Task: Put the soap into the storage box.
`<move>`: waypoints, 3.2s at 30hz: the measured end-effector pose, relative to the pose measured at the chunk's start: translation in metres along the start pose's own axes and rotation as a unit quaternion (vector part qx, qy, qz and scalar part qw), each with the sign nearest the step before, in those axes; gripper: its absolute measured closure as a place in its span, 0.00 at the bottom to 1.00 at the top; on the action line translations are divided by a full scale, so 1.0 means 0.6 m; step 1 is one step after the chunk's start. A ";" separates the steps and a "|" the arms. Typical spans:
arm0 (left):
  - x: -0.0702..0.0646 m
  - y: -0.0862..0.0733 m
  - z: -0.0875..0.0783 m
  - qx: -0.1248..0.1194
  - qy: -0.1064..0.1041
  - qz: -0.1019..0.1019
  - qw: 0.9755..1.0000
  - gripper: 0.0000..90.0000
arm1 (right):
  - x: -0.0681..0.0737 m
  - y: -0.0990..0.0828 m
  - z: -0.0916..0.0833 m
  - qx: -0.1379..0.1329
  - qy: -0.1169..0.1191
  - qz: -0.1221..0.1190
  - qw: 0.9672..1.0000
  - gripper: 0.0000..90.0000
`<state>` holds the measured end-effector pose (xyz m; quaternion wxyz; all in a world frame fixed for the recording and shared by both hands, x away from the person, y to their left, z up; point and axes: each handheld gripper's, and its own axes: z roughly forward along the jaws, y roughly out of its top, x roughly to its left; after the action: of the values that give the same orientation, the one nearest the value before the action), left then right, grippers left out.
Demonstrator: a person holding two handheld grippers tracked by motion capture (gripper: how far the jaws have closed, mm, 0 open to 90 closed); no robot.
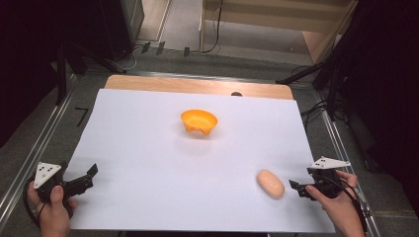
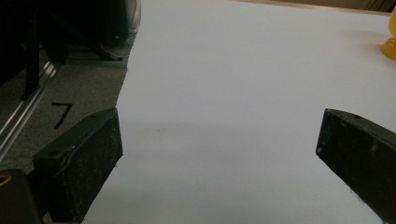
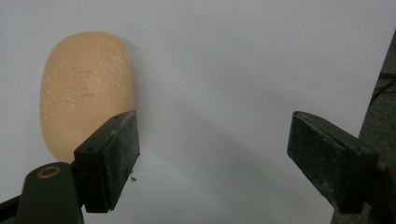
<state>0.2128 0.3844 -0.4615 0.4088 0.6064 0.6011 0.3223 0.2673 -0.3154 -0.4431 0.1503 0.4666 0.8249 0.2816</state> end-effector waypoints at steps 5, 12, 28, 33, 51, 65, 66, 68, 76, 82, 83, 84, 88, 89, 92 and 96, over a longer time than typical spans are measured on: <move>0.000 0.000 0.000 0.000 0.000 0.000 1.000 0.01 | 0.005 0.011 0.005 0.020 0.007 -0.015 1.000 0.19; 0.000 0.000 0.000 0.000 0.001 0.001 1.000 0.01 | 0.023 0.029 0.011 0.050 0.014 -0.035 0.998 0.19; 0.000 0.000 0.000 0.002 0.000 0.001 1.000 0.01 | 0.055 0.055 0.030 0.088 0.051 -0.061 0.993 0.17; 0.000 0.000 0.001 0.001 0.000 0.002 1.000 0.01 | 0.068 0.062 0.044 0.104 0.064 -0.065 0.990 0.14; 0.000 0.000 0.001 0.003 -0.001 0.003 1.000 0.01 | 0.101 0.072 0.088 0.156 0.062 -0.096 0.981 0.26; 0.000 0.002 0.004 0.014 -0.002 0.006 1.000 0.01 | 0.110 0.101 0.102 0.228 0.043 -0.103 0.967 0.33; -0.001 0.002 0.005 0.016 -0.003 0.005 1.000 0.01 | 0.109 0.100 0.102 0.226 0.045 -0.104 0.968 0.33; -0.001 0.002 0.005 0.016 -0.003 0.006 1.000 0.01 | 0.108 0.099 0.100 0.223 0.047 -0.105 0.968 0.34; -0.001 0.002 0.005 0.016 -0.002 0.005 1.000 0.01 | 0.108 0.105 0.096 0.228 0.056 -0.119 0.965 0.37; -0.001 0.002 0.005 0.016 -0.002 0.005 1.000 0.01 | 0.102 0.129 0.074 0.216 0.050 -0.137 0.965 0.37; -0.001 0.002 0.005 0.016 -0.002 0.005 1.000 0.01 | 0.102 0.129 0.074 0.216 0.050 -0.137 0.965 0.37; -0.001 0.002 0.005 0.015 -0.002 0.005 1.000 0.01 | 0.098 0.138 0.068 0.207 0.054 -0.139 0.967 0.37; 0.000 0.002 0.005 0.015 -0.002 0.004 1.000 0.01 | 0.090 0.156 0.064 0.195 0.068 -0.152 0.967 0.37; 0.000 0.002 0.005 0.015 -0.002 0.004 1.000 0.01 | 0.090 0.156 0.064 0.195 0.068 -0.152 0.967 0.37; -0.001 0.002 0.004 0.012 -0.002 0.005 1.000 0.01 | 0.088 0.169 0.067 0.191 0.077 -0.170 0.964 0.37; -0.001 0.002 0.004 0.012 -0.002 0.005 1.000 0.01 | 0.088 0.195 0.067 0.185 0.082 -0.189 0.961 0.37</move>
<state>0.2154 0.3839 -0.4618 0.4010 0.6149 0.6012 0.3158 0.3407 -0.2096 -0.4036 0.0440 0.2975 0.9451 0.1279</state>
